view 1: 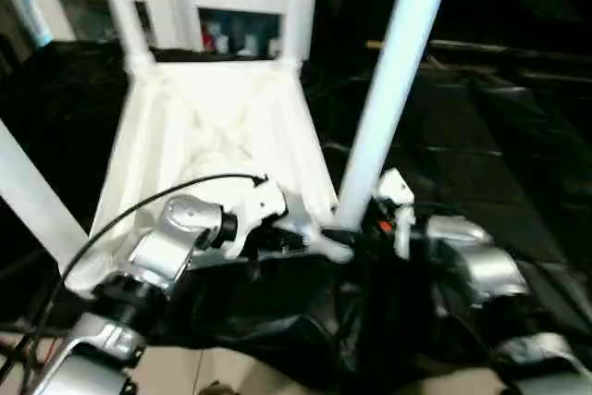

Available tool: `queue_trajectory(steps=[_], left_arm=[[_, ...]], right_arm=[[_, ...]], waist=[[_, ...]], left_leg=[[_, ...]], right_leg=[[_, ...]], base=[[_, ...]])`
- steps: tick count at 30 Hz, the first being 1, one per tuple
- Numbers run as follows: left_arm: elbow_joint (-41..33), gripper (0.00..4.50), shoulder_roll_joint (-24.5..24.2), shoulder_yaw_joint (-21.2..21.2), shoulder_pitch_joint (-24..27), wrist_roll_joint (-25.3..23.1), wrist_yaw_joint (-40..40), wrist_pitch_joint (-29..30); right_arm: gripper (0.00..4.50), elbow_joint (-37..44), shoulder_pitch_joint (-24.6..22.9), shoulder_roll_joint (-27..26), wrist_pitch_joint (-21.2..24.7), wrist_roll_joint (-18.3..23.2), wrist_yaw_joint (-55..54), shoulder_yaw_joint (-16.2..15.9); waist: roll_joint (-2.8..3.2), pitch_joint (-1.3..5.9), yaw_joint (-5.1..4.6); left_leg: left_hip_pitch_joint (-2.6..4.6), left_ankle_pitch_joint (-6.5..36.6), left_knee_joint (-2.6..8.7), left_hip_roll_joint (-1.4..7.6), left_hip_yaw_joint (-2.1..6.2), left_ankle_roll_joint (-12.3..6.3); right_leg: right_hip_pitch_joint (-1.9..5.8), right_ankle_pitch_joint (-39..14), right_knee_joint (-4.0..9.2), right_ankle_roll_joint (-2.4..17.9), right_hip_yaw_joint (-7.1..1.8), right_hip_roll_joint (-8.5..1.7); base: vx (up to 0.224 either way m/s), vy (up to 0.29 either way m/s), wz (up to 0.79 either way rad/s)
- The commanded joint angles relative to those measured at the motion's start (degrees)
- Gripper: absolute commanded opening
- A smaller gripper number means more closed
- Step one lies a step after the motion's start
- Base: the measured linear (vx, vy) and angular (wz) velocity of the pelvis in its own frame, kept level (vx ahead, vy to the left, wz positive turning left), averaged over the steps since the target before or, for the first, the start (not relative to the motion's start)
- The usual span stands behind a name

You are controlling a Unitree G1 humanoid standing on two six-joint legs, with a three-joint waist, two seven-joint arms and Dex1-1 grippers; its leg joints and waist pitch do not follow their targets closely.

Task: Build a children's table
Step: Rotate leg to tighten

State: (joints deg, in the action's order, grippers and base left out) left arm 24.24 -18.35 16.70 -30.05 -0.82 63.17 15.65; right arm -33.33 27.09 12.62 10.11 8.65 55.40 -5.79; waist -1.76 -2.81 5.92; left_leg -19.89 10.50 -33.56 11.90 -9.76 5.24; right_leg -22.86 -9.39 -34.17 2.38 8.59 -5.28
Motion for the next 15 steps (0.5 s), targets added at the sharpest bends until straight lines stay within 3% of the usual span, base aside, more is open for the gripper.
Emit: queue_trajectory(steps=[1,2,3,5,8,11,12,14,15], left_arm=[[-1.18,0.00,4.41,-1.20,-3.51,1.94,-3.73,-0.38],[0.28,0.00,5.80,-1.53,-4.56,1.17,-6.73,-0.16],[1.55,0.00,6.87,-1.78,-5.41,0.54,-9.16,-0.07],[2.60,0.00,7.76,-2.04,-6.13,0.19,-11.08,0.24],[5.70,0.00,10.82,-3.22,-8.43,-1.02,-18.65,1.39],[6.29,0.00,12.02,-3.25,-8.89,-1.70,-20.02,1.27],[6.18,0.00,12.05,-3.15,-8.83,-1.75,-19.75,1.17],[6.17,0.00,11.85,-2.96,-8.73,-1.62,-19.18,0.87],[6.06,0.00,11.56,-2.83,-8.58,-1.56,-18.68,0.53]], right_arm=[[2.57,-3.43,0.46,-3.31,0.46,-2.29,-6.81,-1.61],[2.56,-4.87,1.30,-5.02,0.58,-2.38,-11.64,-0.50],[2.56,-6.01,2.03,-6.27,0.71,-2.50,-15.22,0.26],[2.56,-7.13,2.67,-7.08,0.09,-3.19,-18.27,0.49],[2.56,-11.64,5.61,-11.01,-0.62,-3.67,-28.47,3.06],[2.56,-12.68,6.48,-13.76,-2.87,-3.99,-29.79,2.96],[2.91,-12.46,6.39,-14.26,-3.54,-3.81,-29.08,2.75],[2.91,-11.81,6.22,-15.03,-4.40,-3.13,-27.16,2.40],[3.29,-11.33,6.09,-15.07,-4.15,-2.68,-26.07,2.30]], waist=[[-0.15,3.35,-0.20],[-0.17,3.43,-0.36],[-0.14,3.47,-0.66],[-0.17,3.54,-0.71],[0.01,3.84,-0.63],[0.04,4.08,-0.65],[0.09,4.08,-0.56],[0.07,4.01,-0.53],[0.02,3.98,-0.51]], left_leg=[[0.00,13.41,3.86,1.44,0.52,-0.82],[-0.01,13.29,3.81,1.36,0.61,-0.74],[0.14,13.03,3.77,1.35,0.55,-0.80],[-0.04,12.58,3.78,1.35,0.60,-1.10],[-0.12,10.82,3.76,1.52,0.52,-1.26],[-0.39,7.86,3.75,1.69,0.39,-1.86],[-0.43,7.60,3.71,1.63,0.32,-2.23],[-0.45,7.74,3.74,1.56,0.19,-2.92],[-0.45,7.93,3.76,1.58,0.19,-2.99]], right_leg=[[3.13,-27.78,5.83,3.65,-3.51,-4.38],[3.16,-28.76,6.03,2.79,-3.40,-4.42],[2.84,-28.16,6.04,2.88,-3.53,-4.32],[3.05,-27.21,5.91,3.07,-3.48,-4.31],[3.10,-23.24,5.29,4.29,-3.75,-4.35],[3.15,-15.83,4.29,6.44,-4.05,-4.14],[3.27,-14.22,4.09,7.04,-4.08,-4.14],[3.46,-13.68,4.11,7.51,-4.11,-4.15],[3.47,-14.04,4.17,7.49,-4.10,-4.22]], base=[[0.000,0.000,0.00],[0.000,0.000,0.00],[0.000,0.000,0.00],[0.000,0.000,0.00],[0.000,0.000,0.00],[0.000,0.000,0.00],[0.000,0.000,0.00],[0.000,0.000,0.00],[0.000,0.000,0.00]])
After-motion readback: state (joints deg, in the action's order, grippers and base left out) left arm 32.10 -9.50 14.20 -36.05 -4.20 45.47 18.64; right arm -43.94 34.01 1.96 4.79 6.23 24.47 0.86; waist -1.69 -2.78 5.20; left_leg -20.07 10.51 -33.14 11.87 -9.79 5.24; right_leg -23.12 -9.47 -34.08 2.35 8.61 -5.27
